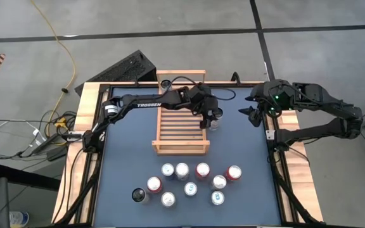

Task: Place canned beverage on shelf
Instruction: Put the right white soda can on the shelf aligned with the other white soda can

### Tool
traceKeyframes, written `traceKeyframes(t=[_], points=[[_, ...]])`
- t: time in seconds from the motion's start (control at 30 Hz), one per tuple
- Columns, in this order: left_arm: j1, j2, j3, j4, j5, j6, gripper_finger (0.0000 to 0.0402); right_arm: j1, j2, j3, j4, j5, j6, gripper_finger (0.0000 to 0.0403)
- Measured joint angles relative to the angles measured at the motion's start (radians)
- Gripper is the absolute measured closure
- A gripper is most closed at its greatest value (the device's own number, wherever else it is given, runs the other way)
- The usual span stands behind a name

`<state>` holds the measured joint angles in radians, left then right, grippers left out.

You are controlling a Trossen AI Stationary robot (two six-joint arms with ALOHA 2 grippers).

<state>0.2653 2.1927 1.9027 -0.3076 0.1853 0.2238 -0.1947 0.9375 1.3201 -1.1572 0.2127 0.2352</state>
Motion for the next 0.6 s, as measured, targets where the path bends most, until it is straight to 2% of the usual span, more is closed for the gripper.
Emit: traceKeyframes(t=[0.17, 0.43, 0.6], points=[[-0.003, -0.001, 0.081, -0.093, 0.047, 0.024, 0.0163, 0.0, 0.0, 0.0, -0.002, 0.001, -0.007, 0.0132], [0.013, -0.003, 0.178, -0.106, 0.055, 0.069, 0.0163, 0.0, 0.0, 0.0, -0.029, 0.002, -0.007, 0.0132], [0.055, -0.003, 0.257, -0.23, 0.149, 0.106, 0.0163, 0.0, -0.01, 0.0, -0.037, 0.002, -0.007, 0.0132]])
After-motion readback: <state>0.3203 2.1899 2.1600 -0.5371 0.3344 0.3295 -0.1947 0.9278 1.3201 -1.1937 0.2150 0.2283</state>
